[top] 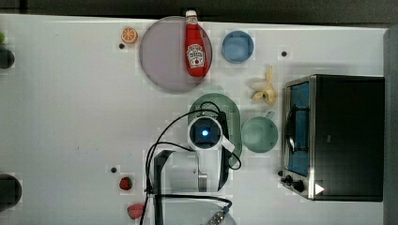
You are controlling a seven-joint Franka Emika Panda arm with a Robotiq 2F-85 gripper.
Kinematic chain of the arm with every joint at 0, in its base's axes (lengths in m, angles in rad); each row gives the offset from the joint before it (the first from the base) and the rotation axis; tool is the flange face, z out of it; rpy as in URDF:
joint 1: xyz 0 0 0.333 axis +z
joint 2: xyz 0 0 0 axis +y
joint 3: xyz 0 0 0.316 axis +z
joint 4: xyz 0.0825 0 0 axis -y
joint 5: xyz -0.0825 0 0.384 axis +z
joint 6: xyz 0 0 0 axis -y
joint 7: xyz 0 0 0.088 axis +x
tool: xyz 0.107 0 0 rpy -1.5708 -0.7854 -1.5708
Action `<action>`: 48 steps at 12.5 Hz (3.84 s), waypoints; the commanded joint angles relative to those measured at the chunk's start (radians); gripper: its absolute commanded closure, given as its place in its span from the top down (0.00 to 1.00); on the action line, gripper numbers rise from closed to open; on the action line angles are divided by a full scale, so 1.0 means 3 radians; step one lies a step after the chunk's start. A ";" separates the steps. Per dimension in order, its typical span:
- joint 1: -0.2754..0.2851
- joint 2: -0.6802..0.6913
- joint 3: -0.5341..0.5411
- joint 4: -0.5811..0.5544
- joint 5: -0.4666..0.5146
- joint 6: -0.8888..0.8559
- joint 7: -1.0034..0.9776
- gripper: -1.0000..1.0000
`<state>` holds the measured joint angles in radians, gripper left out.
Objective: Drag strainer right to left.
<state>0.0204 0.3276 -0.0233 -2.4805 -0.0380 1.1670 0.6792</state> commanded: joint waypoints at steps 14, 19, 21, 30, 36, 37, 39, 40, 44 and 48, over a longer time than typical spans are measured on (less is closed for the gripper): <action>0.0519 0.0197 0.0201 0.0169 0.0373 0.0115 0.0292 1.00; 0.0843 0.0305 0.0234 0.0417 0.0633 -0.0122 0.0878 1.00; 0.0997 0.0377 0.0237 0.0529 0.0634 -0.0126 0.1124 1.00; 0.1529 0.0689 0.0295 0.1090 0.0657 -0.0298 0.1690 1.00; 0.1778 0.0922 0.0312 0.1484 0.0962 -0.0372 0.1709 1.00; 0.1815 0.0952 0.0312 0.1535 0.0990 -0.0374 0.1712 1.00; 0.1886 0.1007 0.0312 0.1626 0.1036 -0.0373 0.1763 1.00; 0.1921 0.1033 0.0311 0.1671 0.1036 -0.0371 0.1845 1.00; 0.2068 0.1147 0.0312 0.1863 0.1036 -0.0362 0.2135 1.00; 0.2169 0.1287 0.0312 0.2070 0.1038 -0.0362 0.2137 1.00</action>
<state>0.6367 0.7271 0.0958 -1.8516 0.2581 1.0566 1.2725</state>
